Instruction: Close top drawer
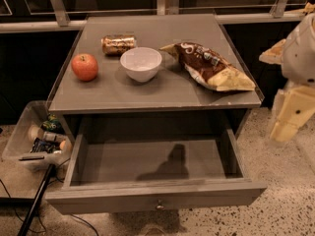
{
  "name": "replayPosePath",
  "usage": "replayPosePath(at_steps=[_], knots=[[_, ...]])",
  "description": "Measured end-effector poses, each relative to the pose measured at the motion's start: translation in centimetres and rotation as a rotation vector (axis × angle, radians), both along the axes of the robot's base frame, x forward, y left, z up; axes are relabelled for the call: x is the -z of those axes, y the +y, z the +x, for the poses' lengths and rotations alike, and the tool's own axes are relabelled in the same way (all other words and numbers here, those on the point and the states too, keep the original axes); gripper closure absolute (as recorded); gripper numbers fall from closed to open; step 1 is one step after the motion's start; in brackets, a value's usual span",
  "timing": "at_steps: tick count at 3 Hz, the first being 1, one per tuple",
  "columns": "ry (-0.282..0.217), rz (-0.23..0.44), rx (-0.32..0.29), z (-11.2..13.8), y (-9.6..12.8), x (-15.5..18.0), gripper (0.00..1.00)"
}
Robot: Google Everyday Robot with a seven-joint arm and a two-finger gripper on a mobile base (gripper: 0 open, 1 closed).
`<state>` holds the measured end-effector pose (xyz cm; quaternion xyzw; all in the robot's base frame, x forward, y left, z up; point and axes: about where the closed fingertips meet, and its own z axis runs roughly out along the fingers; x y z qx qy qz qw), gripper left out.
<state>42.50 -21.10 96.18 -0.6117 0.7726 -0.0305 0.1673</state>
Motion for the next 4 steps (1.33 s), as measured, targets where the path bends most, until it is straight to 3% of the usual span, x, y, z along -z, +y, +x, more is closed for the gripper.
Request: replayPosePath(at_steps=[2,4], knots=[[-0.014,0.13,-0.021,-5.2,-0.1,5.4,0.41],[0.011,0.378,0.058,-8.4,-0.9,13.2,0.88]])
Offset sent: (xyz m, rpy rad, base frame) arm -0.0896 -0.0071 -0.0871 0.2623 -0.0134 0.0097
